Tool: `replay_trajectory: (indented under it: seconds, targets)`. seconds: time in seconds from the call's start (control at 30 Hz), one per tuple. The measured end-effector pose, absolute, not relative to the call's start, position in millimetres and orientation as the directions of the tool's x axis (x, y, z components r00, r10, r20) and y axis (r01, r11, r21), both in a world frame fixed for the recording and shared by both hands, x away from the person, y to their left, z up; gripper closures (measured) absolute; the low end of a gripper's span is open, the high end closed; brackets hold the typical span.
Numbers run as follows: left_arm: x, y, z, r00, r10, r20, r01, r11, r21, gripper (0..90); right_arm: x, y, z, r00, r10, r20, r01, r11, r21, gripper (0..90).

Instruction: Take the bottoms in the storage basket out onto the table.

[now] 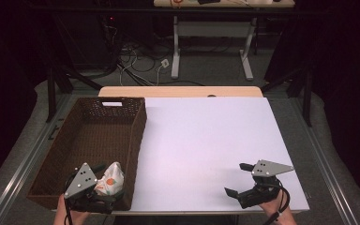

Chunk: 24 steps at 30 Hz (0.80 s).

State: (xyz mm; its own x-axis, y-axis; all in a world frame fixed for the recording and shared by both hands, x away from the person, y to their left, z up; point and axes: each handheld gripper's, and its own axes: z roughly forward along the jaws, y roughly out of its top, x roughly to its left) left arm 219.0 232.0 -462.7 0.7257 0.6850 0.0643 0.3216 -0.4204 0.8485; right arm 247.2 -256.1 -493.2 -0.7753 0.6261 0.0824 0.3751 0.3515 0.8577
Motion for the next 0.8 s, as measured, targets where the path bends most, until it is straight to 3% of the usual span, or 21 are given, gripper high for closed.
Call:
replay_trajectory:
  seconds: [0.8]
  targets:
    - [220.3,227.3,-463.4,0.743,0.666,0.07,0.338,-0.463,0.82,0.0,246.4,-252.7,-496.6,-0.794,0.603,0.078,0.364,0.368,0.856,0.0]
